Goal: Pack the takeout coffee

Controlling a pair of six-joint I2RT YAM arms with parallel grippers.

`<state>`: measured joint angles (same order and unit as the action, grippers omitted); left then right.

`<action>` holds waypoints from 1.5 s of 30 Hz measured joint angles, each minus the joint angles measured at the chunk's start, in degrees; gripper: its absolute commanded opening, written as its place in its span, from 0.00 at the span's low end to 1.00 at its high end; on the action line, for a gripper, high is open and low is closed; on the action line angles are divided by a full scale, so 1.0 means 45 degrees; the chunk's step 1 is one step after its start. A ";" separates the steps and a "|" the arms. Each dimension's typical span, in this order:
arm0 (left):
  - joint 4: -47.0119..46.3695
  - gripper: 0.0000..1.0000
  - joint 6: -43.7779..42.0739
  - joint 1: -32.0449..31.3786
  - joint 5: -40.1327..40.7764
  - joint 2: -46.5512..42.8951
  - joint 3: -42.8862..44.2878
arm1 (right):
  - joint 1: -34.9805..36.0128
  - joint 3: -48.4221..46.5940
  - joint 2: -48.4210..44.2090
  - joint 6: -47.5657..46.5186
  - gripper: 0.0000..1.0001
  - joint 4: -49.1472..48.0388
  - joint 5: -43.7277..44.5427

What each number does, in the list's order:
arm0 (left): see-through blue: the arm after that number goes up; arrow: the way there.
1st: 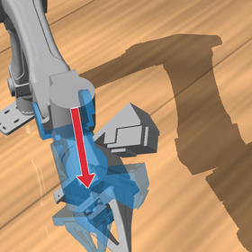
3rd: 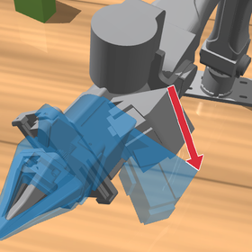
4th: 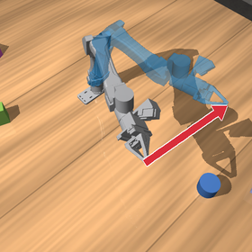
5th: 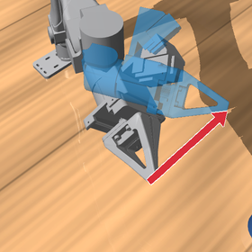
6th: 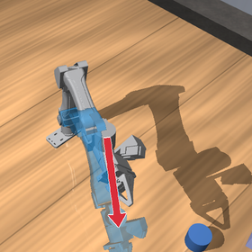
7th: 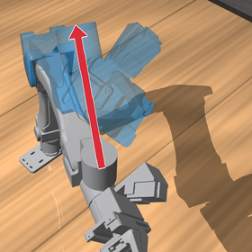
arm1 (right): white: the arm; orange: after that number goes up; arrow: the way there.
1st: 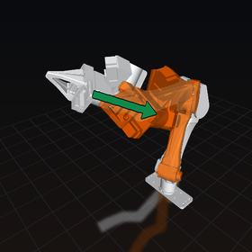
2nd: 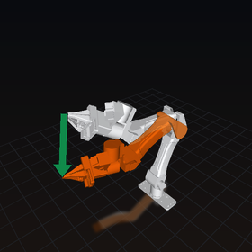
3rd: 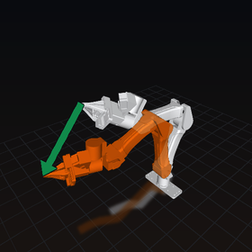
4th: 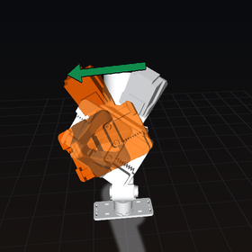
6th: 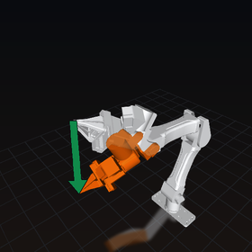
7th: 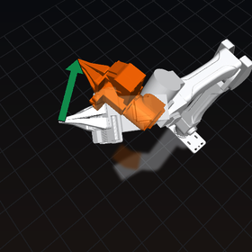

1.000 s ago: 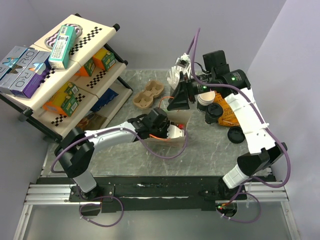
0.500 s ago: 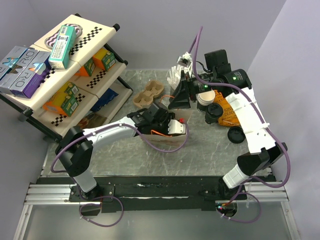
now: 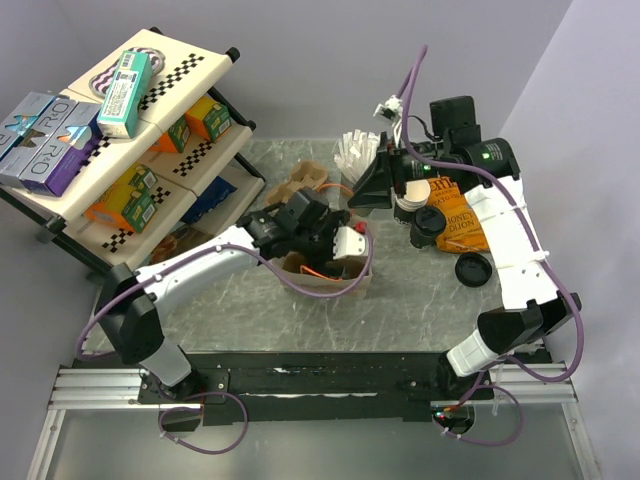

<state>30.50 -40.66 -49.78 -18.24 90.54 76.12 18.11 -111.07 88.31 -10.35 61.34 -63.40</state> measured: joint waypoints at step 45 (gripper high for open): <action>0.0918 0.01 0.4138 0.1511 -0.3827 -0.3818 0.1894 | 0.0369 -0.0015 0.1297 -0.2463 0.00 -0.0675 0.2152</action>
<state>34.63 -22.04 -42.98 -35.46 73.36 84.64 19.77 -111.13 94.15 -21.43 58.30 -53.71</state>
